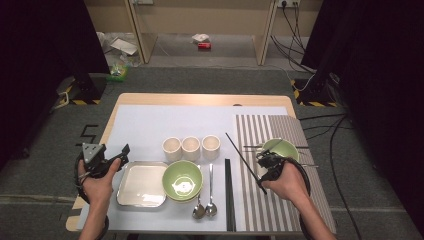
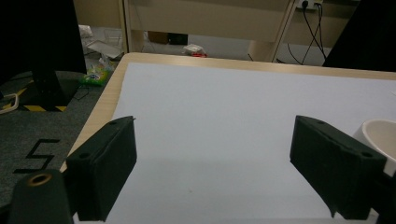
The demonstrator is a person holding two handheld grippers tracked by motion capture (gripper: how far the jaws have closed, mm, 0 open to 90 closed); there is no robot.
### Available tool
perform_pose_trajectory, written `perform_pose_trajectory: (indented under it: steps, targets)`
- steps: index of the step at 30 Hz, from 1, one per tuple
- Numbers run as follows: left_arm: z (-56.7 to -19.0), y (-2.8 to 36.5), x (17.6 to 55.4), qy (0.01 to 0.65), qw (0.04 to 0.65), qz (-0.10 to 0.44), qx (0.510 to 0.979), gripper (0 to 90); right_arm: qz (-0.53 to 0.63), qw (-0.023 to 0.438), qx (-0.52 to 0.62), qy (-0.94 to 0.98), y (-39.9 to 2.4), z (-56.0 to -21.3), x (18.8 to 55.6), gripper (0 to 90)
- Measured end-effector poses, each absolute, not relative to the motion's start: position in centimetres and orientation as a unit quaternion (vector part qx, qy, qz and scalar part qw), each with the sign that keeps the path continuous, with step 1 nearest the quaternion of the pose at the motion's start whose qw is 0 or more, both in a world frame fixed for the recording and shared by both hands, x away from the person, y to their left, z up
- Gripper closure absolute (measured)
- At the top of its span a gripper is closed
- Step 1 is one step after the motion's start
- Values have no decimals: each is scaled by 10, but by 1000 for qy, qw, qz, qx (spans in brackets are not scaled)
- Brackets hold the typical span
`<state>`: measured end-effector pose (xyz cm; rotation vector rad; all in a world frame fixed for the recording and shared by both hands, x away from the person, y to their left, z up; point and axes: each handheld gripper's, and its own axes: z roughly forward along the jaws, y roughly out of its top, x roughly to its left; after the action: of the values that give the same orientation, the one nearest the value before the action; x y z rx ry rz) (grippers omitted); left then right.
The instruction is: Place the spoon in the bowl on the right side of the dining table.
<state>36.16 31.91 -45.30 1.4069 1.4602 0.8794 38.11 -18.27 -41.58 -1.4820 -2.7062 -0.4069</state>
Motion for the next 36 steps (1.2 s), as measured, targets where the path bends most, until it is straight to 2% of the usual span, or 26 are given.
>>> perform_pose_trajectory:
  steps: [36]
  targets:
    - [-453, 320, 361, 590, 448, 357, 568, 138, -131, -35, -321, -937, -203, -388, 393, 861]
